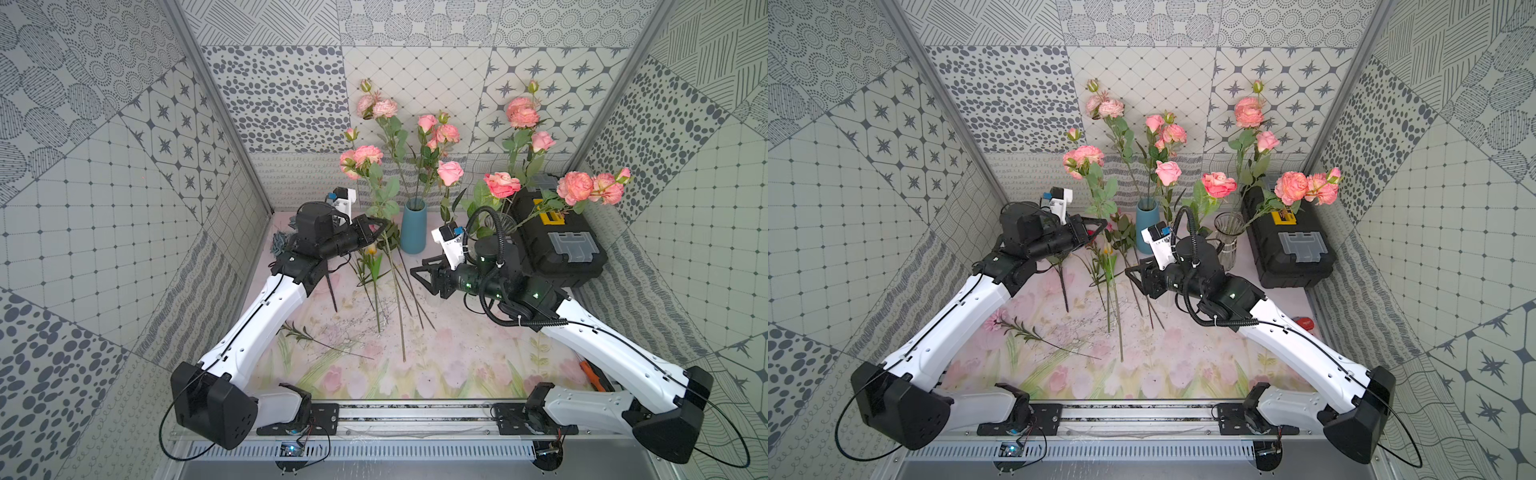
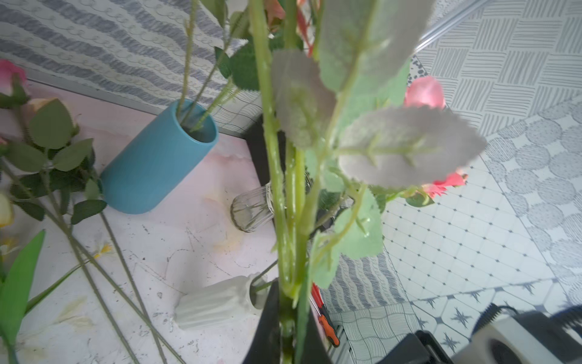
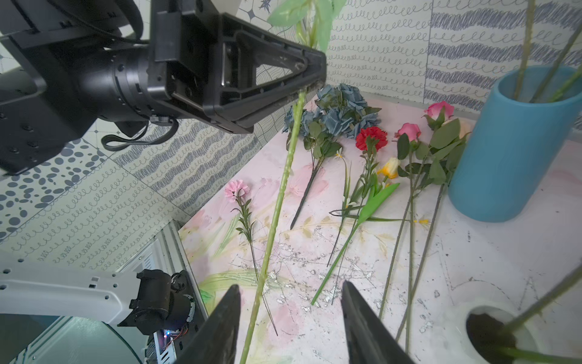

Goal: Place the pink flowers into the vase
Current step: Pick up the flower at the center of the board.

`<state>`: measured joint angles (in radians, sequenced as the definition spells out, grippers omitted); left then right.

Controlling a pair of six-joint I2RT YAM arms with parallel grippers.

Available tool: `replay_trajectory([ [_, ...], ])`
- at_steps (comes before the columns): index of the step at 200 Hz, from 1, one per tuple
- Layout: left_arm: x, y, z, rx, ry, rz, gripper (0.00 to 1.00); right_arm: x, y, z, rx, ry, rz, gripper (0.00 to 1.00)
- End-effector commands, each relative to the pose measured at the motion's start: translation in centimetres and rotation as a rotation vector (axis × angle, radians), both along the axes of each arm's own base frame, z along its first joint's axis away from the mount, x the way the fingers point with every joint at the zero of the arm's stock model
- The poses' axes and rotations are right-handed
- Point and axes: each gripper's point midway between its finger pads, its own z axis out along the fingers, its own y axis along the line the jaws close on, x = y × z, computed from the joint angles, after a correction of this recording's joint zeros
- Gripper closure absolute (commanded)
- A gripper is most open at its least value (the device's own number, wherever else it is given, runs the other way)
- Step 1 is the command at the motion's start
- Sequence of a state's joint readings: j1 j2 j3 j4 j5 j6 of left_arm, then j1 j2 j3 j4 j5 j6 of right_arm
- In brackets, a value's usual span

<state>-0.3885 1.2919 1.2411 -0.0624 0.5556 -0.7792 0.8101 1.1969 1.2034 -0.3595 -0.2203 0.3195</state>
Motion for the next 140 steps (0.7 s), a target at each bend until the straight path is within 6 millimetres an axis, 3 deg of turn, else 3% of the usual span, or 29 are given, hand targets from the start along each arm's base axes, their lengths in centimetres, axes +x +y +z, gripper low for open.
replay_trajectory([
  [1, -3.7, -2.8, 5.0, -0.093, -0.170, -0.216, 1.00, -0.1, 1.2, 3.3, 0.088, -0.048, 0.028, 0.48],
  [81, -5.3, -3.9, 5.3, -0.085, -0.189, -0.261, 1.00, 1.3, 1.8, 3.8, 0.094, -0.042, -0.011, 0.50],
  [118, -5.2, -3.6, 5.5, -0.080, -0.200, -0.243, 1.00, 1.2, 2.3, 3.3, 0.086, -0.021, 0.009, 0.54],
  [140, -5.0, -3.6, 5.6, -0.078, -0.204, -0.232, 1.00, 1.1, 2.4, 2.9, 0.073, -0.009, 0.017, 0.62],
])
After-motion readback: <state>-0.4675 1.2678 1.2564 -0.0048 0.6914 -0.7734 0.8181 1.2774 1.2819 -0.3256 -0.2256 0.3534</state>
